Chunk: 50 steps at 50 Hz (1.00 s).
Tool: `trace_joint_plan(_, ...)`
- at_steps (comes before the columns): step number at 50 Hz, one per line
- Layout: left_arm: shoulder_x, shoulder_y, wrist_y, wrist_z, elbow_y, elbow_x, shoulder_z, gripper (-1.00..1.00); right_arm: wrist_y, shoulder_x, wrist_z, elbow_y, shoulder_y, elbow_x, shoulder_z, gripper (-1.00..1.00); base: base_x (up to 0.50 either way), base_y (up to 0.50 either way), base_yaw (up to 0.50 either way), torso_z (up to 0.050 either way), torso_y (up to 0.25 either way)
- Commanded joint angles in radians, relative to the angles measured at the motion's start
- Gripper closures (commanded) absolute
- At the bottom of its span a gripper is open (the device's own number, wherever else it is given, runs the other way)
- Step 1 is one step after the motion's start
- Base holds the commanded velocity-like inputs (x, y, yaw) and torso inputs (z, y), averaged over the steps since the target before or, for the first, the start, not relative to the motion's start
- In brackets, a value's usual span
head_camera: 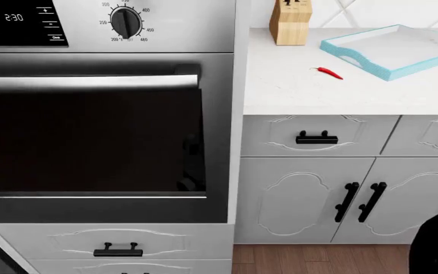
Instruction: Open the microwave door
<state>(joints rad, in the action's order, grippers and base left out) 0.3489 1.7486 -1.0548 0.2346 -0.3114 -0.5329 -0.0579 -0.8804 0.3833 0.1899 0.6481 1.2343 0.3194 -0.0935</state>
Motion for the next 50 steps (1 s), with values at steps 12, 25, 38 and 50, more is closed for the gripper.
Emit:
trace_joint_plan(12, -0.09, 0.099, -0.084, 0.014, -0.086, -0.103, 0.0, -1.0, 0.012, 0.008, 0.004, -0.001, -0.01, 0.006, 0.009, -1.0, 0.0, 0.0, 0.0, 0.0, 0.0)
trace_joint_plan(25, -0.163, 0.1, -0.146, 0.034, -0.126, -0.184, 0.008, -1.0, 0.015, 0.017, 0.006, 0.004, -0.021, 0.013, 0.023, -1.0, 0.0, 0.0, 0.0, 0.0, 0.0)
trace_joint_plan(38, -0.216, 0.101, -0.127, -0.001, 0.02, -0.189, -0.056, -1.0, 0.005, 0.031, 0.01, 0.021, -0.033, 0.021, 0.04, -1.0, 0.0, 0.0, 0.0, 0.0, 0.0)
trace_joint_plan(50, -0.255, 0.153, -0.126, -0.05, 0.286, -0.19, -0.087, -1.0, 0.011, 0.039, 0.012, 0.024, -0.051, 0.024, 0.049, -1.0, 0.0, 0.0, 0.0, 0.0, 0.0)
